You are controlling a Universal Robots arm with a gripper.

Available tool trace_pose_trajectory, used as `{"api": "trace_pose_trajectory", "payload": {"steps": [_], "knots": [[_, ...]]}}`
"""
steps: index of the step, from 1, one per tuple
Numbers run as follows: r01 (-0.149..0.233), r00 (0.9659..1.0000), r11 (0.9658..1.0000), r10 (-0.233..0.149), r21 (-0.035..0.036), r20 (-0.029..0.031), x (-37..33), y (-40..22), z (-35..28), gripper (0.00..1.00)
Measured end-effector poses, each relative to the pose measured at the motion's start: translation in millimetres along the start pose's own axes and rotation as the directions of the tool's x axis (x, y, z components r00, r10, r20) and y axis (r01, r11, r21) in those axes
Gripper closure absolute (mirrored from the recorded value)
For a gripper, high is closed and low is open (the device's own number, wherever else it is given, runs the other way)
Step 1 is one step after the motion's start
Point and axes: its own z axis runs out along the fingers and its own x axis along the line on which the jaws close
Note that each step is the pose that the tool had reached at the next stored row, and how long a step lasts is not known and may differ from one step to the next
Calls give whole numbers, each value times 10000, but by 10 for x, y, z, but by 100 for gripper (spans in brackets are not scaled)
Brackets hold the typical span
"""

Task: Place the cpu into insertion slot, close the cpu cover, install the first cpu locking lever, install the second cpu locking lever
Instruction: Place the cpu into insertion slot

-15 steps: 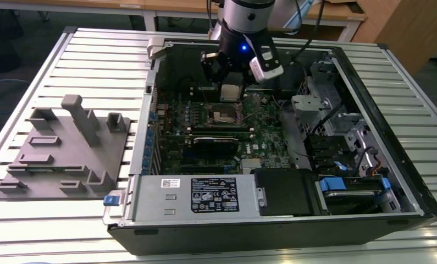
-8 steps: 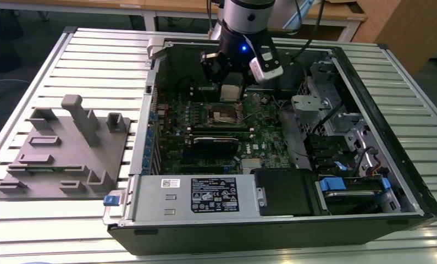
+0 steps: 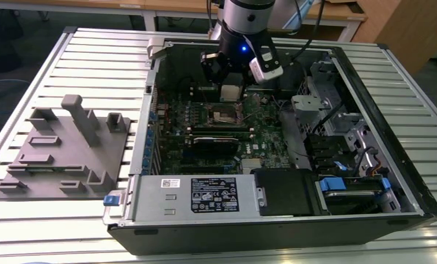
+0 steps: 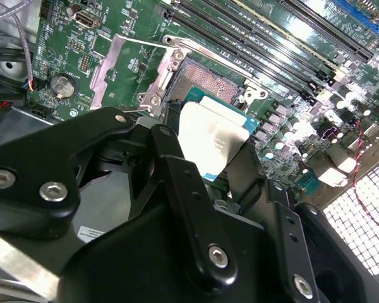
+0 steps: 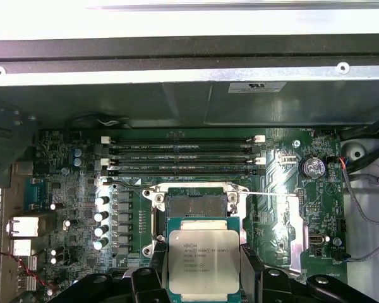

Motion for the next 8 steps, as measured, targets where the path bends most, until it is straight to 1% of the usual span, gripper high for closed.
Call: {"api": "trace_pose_trajectory", "payload": {"steps": [5, 8], "knots": [[-7, 10000, 10000, 7, -1, 1, 0, 0, 1, 46], [-99, 10000, 10000, 99, -2, 9, 0, 0, 3, 46]]}}
